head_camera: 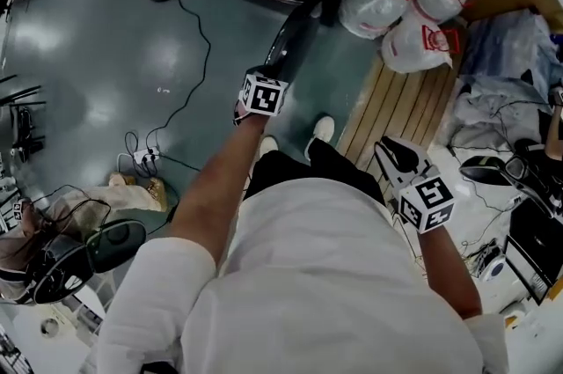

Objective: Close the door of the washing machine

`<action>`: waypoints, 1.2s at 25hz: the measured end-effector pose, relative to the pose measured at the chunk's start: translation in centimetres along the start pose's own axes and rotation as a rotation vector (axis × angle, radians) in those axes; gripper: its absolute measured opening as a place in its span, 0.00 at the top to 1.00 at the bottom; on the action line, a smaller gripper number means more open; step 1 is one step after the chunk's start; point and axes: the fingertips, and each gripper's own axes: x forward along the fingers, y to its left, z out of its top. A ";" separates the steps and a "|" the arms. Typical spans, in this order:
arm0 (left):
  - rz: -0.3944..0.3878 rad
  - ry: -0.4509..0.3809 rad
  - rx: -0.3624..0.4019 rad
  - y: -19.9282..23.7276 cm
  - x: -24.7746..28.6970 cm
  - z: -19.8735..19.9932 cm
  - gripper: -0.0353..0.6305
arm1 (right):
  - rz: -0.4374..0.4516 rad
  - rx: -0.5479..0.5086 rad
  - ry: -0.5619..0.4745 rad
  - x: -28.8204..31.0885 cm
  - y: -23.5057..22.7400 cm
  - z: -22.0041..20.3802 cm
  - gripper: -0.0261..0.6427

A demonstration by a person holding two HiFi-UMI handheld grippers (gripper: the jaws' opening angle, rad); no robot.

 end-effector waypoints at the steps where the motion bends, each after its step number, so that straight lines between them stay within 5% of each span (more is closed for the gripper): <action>1: -0.011 -0.002 0.001 0.0 0.1 -0.1 0.77 | 0.002 0.002 0.000 0.0 -0.2 0.0 0.85; 20: 0.017 0.100 0.069 2.2 0.9 -0.8 0.77 | 0.015 0.041 -0.020 1.0 -1.8 0.5 0.87; 30: -0.009 0.126 0.229 7.9 1.3 0.1 0.76 | -0.014 0.011 -0.012 4.8 -1.0 3.5 0.88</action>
